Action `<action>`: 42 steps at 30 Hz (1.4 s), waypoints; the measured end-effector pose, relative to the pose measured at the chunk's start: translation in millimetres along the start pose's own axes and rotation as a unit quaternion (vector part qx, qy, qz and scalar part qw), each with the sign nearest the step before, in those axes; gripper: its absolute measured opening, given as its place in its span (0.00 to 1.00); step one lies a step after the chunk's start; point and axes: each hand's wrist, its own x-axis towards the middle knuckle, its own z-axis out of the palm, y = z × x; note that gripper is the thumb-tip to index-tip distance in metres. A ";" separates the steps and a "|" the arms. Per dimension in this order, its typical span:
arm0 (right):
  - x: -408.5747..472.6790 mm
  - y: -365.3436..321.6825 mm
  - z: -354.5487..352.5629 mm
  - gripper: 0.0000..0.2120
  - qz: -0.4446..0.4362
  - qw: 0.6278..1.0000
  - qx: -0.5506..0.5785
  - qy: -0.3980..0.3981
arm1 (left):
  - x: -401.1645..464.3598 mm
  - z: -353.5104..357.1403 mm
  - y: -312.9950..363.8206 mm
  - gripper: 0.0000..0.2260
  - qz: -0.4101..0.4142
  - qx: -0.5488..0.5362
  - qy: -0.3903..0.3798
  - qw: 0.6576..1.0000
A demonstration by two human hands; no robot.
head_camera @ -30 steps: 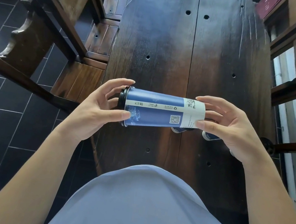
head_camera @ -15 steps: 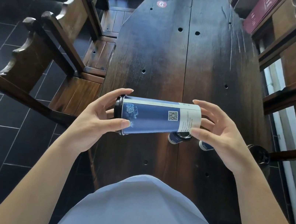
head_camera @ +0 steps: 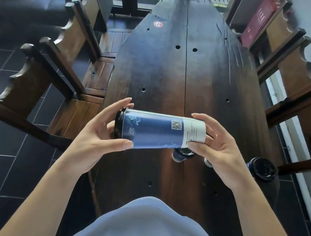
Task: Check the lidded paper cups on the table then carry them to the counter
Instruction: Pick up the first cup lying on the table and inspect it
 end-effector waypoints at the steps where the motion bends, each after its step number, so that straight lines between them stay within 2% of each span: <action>1: 0.0 1.3 -1.8 0.29 0.000 1.000 -0.002 -0.004 | -0.8 1.1 -0.5 0.36 0.013 0.002 -0.002 1.000; 7: -2.8 2.6 -5.5 0.34 -0.016 1.000 -0.013 -0.021 | -4.9 6.4 -0.4 0.28 0.027 -0.005 0.013 1.000; 10: -3.7 3.4 -6.0 0.37 -0.035 0.998 -0.033 -0.033 | -5.9 8.1 -0.3 0.29 0.019 -0.022 0.024 0.999; 14: -2.6 0.5 -4.5 0.33 -0.049 0.996 -0.061 -0.048 | -8.8 10.6 -0.7 0.30 0.008 -0.027 0.038 0.999; 19: -1.3 -2.6 -4.3 0.31 -0.053 0.995 -0.062 -0.049 | -17.3 8.2 -0.1 0.36 0.043 -0.020 0.006 0.999; 22: -2.2 -6.0 -3.5 0.31 -0.046 0.997 -0.050 -0.049 | -22.5 5.1 3.3 0.33 0.066 -0.008 -0.012 0.998; 27: -3.6 -6.4 0.0 0.39 -0.062 0.995 -0.065 -0.047 | -26.1 4.9 6.7 0.31 0.048 -0.017 0.023 0.998; 31: -2.3 -7.5 2.3 0.34 -0.090 0.993 -0.061 -0.036 | -27.4 6.4 6.9 0.33 0.039 -0.032 0.031 0.998; 35: -4.2 -11.6 1.3 0.31 -0.091 0.994 -0.050 -0.026 | -30.5 8.7 11.3 0.36 0.074 -0.017 -0.002 0.997; 38: -7.2 -12.3 0.5 0.32 -0.084 0.995 -0.051 -0.028 | -31.4 10.1 14.2 0.31 0.088 -0.001 -0.003 0.996; 42: -12.1 -12.4 0.2 0.38 -0.094 0.993 -0.069 -0.029 | -32.3 12.6 15.9 0.30 0.053 -0.011 0.027 0.998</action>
